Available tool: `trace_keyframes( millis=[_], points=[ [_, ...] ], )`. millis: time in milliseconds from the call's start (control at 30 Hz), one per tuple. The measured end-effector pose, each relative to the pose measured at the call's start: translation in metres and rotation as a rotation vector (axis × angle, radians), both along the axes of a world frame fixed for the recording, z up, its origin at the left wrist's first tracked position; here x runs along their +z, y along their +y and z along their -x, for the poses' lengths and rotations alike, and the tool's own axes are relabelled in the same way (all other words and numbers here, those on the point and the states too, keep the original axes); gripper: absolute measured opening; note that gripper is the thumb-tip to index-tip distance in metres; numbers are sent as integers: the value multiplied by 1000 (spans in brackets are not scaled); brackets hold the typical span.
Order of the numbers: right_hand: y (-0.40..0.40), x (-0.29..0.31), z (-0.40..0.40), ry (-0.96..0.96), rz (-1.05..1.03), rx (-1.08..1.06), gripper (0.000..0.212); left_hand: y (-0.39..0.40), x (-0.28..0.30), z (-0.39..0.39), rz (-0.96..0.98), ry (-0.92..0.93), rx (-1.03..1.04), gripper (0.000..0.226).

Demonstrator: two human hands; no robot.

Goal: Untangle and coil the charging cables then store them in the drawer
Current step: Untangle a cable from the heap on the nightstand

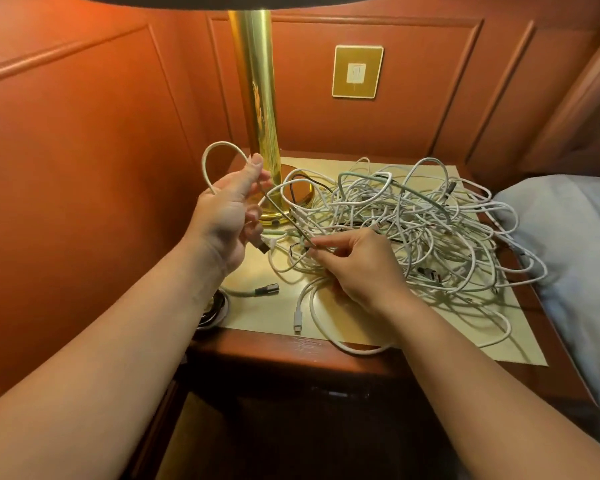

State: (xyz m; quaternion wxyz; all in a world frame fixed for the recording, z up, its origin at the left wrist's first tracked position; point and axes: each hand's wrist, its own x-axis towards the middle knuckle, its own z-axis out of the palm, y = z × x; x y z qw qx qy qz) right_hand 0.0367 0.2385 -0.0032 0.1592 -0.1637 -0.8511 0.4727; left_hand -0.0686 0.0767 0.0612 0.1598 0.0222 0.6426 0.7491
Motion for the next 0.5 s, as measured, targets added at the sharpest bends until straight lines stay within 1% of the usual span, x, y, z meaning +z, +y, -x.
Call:
trace_keyframes(
  millis=[67,167,233,333,400,500],
  points=[
    [2,-3,0,7,-24,-1,12,4,-1,-7,105,129,-87,30],
    [3,-4,1,15,-17,8,13,11,-6,-17,294,346,-214,25],
    [4,-5,2,20,-35,10,15,14,-13,-19,432,478,-250,23],
    [4,-5,3,33,-45,-11,14,14,-19,-20,650,602,-288,17],
    [4,-5,3,49,-32,-8,11,11,-21,-19,776,692,-288,22],
    [5,-6,4,48,-56,6,12,7,-22,-18,859,793,-362,35]
  ],
)
